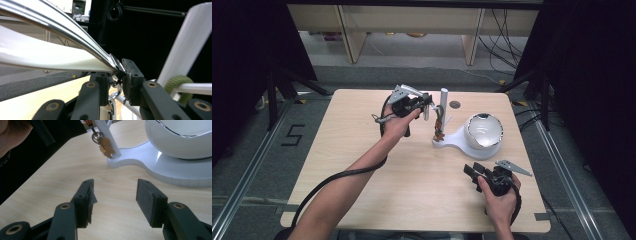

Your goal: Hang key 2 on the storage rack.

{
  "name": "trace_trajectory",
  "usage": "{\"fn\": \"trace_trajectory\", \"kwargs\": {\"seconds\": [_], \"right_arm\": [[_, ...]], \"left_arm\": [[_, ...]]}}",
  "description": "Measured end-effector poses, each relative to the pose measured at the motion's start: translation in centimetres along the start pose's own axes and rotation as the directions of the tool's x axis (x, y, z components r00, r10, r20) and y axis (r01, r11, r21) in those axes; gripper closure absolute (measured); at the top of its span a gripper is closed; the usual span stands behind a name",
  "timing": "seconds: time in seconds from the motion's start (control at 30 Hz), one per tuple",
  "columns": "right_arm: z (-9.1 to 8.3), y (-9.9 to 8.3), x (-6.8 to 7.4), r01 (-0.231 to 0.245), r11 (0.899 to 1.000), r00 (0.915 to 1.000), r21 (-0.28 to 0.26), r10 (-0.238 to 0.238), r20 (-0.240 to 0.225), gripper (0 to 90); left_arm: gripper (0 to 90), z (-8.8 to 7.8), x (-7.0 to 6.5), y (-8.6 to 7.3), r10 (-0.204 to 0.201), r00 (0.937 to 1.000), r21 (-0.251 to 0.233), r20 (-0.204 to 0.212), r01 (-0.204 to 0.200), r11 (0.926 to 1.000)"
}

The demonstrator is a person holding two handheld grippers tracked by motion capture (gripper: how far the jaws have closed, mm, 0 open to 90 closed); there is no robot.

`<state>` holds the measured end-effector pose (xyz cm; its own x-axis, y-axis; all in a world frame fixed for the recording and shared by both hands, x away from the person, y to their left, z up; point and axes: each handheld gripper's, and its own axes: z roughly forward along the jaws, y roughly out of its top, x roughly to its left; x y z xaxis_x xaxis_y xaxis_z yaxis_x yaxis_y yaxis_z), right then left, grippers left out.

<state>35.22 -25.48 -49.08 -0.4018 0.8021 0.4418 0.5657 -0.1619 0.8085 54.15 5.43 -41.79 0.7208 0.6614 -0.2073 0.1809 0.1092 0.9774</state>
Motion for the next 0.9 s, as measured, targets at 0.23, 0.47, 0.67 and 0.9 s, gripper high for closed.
{"fn": "trace_trajectory", "kwargs": {"seconds": [0.23,0.47,0.67,0.9], "right_arm": [[-0.1,0.0,0.1,-0.014,1.000,0.9999,0.005,0.014,-0.002,49.1],[-0.1,-0.1,-0.1,0.001,1.000,0.9999,0.002,-0.001,0.010,49.1],[0.0,-0.2,0.3,-0.033,0.999,0.9995,0.014,0.032,0.005,48.9],[0.1,-0.3,0.3,-0.043,0.999,0.9989,0.025,0.042,0.018,48.8]], "left_arm": [[75.4,-0.7,-0.8,0.2,0.047,0.9989,0.048,-0.004,-0.047,0.9977],[78.0,-1.5,-1.1,-0.7,0.023,0.9997,0.113,0.003,-0.023,0.9934],[73.0,-1.8,-1.4,-1.9,-0.020,0.9993,0.194,0.030,0.014,0.9809],[41.7,-5.2,-0.9,-2.4,0.003,1.0000,0.333,-0.001,-0.002,0.9428]]}}
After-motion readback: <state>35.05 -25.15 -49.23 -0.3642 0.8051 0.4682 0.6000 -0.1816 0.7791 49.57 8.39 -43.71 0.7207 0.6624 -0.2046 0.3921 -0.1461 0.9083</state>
